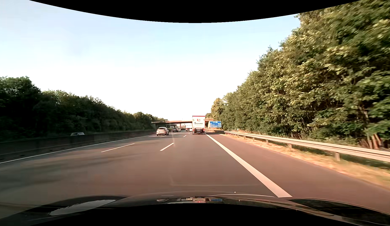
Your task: Follow the waypoints while adhering to traffic rules and regulations
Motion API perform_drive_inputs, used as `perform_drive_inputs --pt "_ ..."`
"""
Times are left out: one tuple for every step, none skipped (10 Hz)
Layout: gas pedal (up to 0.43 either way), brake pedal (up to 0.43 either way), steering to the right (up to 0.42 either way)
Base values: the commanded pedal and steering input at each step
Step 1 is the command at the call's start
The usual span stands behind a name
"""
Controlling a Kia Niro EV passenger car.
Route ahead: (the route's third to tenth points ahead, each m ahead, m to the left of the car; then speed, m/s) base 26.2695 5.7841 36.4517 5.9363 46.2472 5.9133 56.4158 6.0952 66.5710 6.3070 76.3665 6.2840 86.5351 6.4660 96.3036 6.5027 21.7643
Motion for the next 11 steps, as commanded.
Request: perform_drive_inputs --pt "0.24 0.0 -0.005" --pt "0.24 0.0 -0.005" --pt "0.24 0.0 -0.005" --pt "0.24 0.0 -0.005" --pt "0.24 0.0 -0.005" --pt "0.24 0.0 -0.005" --pt "0.24 0.0 -0.005" --pt "0.24 0.0 -0.005" --pt "0.24 0.0 -0.005" --pt "0.24 0.0 -0.005" --pt "0.24 0.0 -0.005"
